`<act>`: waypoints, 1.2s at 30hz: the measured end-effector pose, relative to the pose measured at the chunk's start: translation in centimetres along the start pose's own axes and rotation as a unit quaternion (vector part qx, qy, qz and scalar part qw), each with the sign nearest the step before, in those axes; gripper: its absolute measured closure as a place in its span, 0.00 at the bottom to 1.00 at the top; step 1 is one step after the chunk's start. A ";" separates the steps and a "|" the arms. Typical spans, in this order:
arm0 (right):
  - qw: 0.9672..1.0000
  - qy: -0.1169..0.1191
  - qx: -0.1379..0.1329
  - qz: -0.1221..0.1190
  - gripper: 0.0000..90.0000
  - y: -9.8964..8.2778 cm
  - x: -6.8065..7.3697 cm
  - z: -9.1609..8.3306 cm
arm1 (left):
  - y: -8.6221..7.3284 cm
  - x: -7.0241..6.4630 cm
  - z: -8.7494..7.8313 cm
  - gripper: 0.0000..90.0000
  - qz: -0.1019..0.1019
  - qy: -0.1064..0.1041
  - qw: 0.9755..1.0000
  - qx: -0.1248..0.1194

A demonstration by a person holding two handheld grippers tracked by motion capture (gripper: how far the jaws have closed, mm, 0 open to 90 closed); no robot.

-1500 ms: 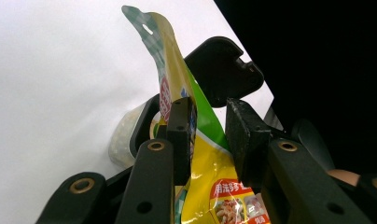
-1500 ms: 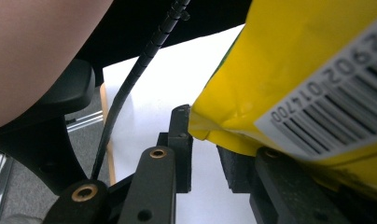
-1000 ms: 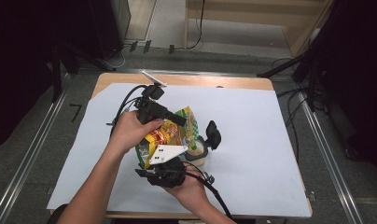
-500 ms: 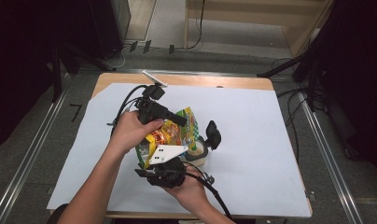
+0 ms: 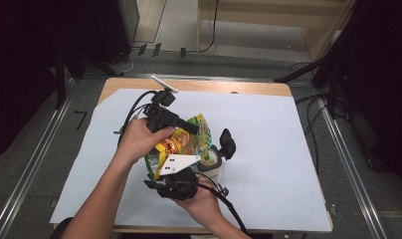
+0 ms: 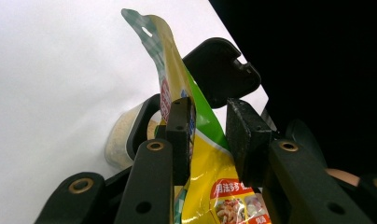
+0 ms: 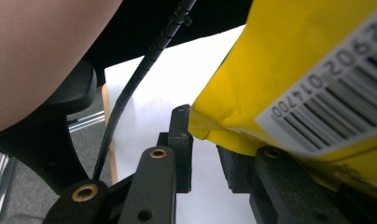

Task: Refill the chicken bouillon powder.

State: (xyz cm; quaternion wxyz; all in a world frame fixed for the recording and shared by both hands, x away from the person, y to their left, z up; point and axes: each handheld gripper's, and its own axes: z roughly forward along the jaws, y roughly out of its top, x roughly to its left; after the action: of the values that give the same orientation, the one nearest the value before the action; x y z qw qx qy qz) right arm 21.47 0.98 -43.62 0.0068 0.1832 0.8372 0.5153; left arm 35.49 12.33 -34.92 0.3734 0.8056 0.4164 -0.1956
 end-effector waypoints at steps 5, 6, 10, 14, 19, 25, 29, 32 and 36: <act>1.000 0.000 0.000 0.000 0.85 0.0 0.0 0.0 | 0.0 -0.1 0.0 0.79 0.000 0.000 1.000 0.000; 1.000 0.000 0.000 0.000 0.85 0.0 0.1 0.0 | 0.0 -0.1 0.0 0.79 0.000 0.001 1.000 0.000; 1.000 0.000 0.000 0.000 0.85 0.0 0.1 0.0 | 0.0 -0.1 0.0 0.79 0.000 0.000 1.000 0.000; 1.000 0.000 -0.001 0.001 0.85 0.0 0.1 0.0 | 0.0 -0.1 -0.1 0.79 0.001 0.001 1.000 0.000; 1.000 0.001 -0.001 -0.001 0.85 0.1 0.1 0.0 | -0.1 -0.2 -0.1 0.79 0.001 0.002 1.000 0.001; 1.000 0.002 -0.001 0.001 0.85 0.1 0.1 0.0 | 0.0 -0.2 -0.1 0.79 0.001 0.003 1.000 0.002; 1.000 0.003 -0.001 0.000 0.85 0.1 0.0 0.1 | 0.0 -0.1 -0.1 0.79 0.000 0.004 1.000 -0.002; 1.000 0.004 0.000 0.000 0.85 0.1 -0.1 0.1 | 0.0 -0.1 -0.2 0.79 -0.001 0.006 1.000 -0.002; 1.000 0.005 0.000 0.001 0.85 0.2 -0.1 0.1 | 0.0 0.0 -0.2 0.79 0.000 0.005 1.000 -0.001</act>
State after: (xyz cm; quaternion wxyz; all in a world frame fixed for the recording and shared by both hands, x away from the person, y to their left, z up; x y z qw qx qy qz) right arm 21.63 1.16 -43.53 0.0021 0.1810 0.8370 0.5163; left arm 35.52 12.51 -34.75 0.3726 0.8058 0.4186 -0.1914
